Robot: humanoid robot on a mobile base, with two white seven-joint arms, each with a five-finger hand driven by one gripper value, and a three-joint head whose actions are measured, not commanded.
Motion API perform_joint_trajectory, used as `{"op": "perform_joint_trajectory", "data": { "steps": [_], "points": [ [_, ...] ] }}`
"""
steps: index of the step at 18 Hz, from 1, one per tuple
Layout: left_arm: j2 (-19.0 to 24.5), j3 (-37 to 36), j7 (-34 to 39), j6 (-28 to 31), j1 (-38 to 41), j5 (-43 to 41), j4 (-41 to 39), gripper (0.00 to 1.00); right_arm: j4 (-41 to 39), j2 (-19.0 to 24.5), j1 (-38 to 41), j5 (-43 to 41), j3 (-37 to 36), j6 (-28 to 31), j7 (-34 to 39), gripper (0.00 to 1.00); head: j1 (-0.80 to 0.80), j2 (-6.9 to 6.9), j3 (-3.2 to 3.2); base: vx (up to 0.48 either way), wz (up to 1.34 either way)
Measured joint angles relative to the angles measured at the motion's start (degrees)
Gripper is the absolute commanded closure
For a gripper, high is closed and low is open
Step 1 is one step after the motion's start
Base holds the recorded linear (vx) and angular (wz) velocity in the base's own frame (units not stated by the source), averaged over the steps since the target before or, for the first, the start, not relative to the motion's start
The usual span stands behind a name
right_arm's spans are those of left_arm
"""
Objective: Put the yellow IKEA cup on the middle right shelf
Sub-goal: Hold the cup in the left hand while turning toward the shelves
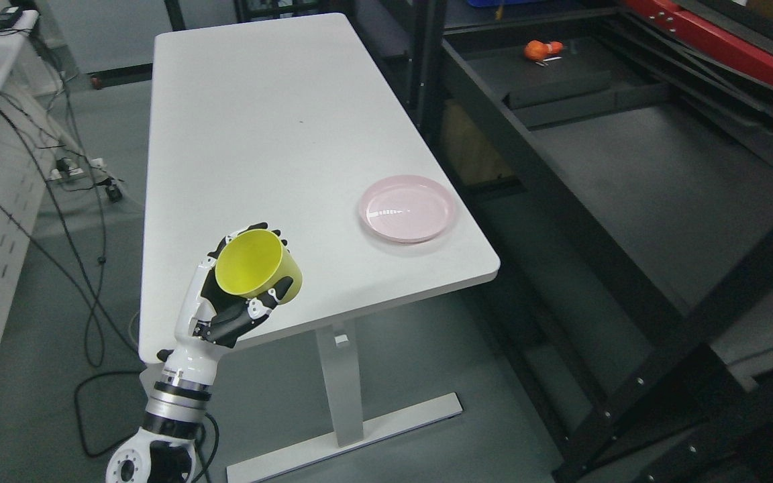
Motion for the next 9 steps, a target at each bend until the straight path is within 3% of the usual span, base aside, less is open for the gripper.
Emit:
{"op": "perform_joint_trajectory", "data": {
  "steps": [9],
  "points": [
    [0.00, -0.04, 0.00, -0.32, 0.41, 0.01, -0.65, 0.99, 0.00, 0.00, 0.00, 0.00, 0.00, 0.00, 0.14, 0.01, 0.00, 0.00, 0.00, -0.208, -0.98]
  ]
}}
